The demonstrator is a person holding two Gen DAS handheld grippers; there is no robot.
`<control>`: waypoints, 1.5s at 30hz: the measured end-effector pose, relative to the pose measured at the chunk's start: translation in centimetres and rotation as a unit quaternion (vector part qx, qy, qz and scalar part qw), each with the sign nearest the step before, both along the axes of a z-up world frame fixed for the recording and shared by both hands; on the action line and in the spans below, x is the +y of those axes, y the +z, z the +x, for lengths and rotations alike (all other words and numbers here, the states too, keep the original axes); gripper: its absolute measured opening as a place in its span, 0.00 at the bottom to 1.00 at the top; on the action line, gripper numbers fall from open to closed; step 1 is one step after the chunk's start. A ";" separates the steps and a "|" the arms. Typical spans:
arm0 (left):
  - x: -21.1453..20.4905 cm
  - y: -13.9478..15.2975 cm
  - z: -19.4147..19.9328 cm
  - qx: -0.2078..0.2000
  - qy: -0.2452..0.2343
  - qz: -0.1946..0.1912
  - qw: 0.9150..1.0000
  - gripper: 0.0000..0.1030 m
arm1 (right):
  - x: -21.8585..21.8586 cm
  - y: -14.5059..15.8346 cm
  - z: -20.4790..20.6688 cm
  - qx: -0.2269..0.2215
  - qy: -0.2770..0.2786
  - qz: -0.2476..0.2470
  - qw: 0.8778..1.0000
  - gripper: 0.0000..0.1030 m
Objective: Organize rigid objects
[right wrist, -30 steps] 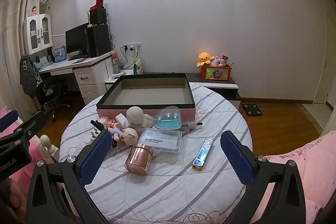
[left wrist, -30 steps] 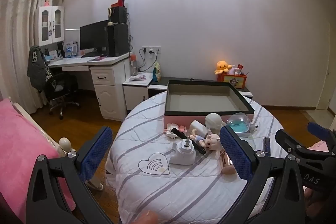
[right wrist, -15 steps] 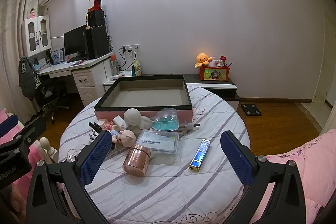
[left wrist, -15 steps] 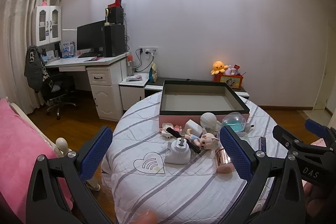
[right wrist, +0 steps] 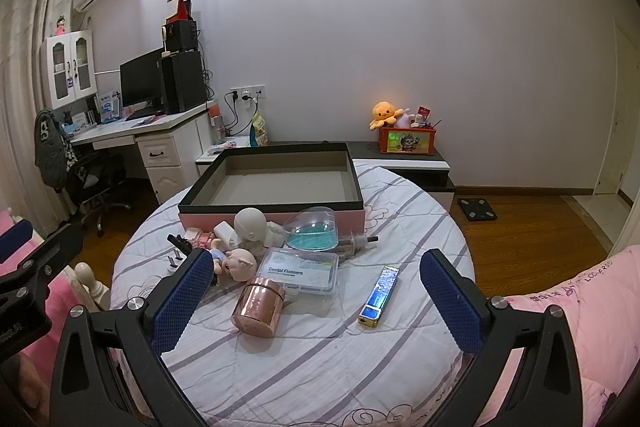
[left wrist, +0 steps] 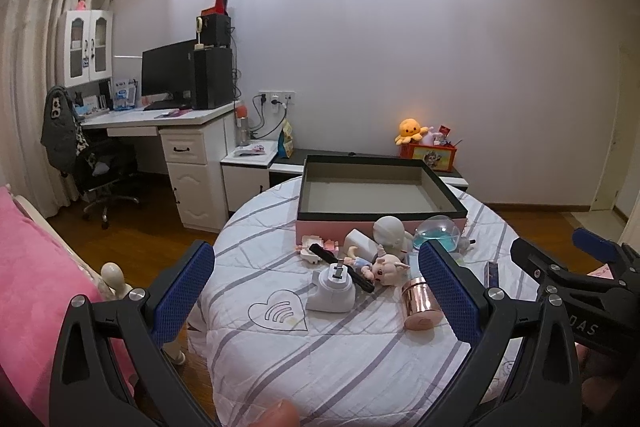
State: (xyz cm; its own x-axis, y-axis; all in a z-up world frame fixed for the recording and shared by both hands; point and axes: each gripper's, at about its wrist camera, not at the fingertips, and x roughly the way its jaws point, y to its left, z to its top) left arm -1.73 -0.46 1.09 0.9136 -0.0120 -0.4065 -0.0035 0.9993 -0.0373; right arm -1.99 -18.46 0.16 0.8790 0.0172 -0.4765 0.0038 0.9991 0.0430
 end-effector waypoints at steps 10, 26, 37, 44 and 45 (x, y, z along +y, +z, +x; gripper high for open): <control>0.3 -0.1 0.2 0.005 -0.007 -0.007 1.000 1.00 | 0.0 0.0 0.0 0.000 0.000 0.000 1.000 1.00; 0.2 -0.2 0.2 0.005 -0.011 -0.008 1.000 1.00 | 0.0 0.0 -0.1 -0.001 0.000 0.000 1.000 1.00; 0.1 -0.2 0.2 0.004 -0.012 -0.008 1.000 1.00 | 0.0 0.0 -0.1 -0.001 -0.001 0.000 1.000 1.00; 0.0 -0.3 0.4 0.006 -0.012 -0.009 1.000 1.00 | -0.3 0.0 0.1 0.001 -0.002 0.000 1.000 1.00; 0.0 -0.4 0.5 0.008 -0.012 -0.008 1.000 1.00 | -0.4 -0.1 0.1 0.002 -0.002 0.000 1.000 1.00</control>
State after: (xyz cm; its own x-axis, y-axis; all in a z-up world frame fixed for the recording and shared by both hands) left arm -1.27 -0.45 0.73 0.9063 -0.0402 -0.4206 0.0195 0.9984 -0.0534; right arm -1.87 -18.82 0.07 0.8772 0.0134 -0.4800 0.0084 0.9990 0.0432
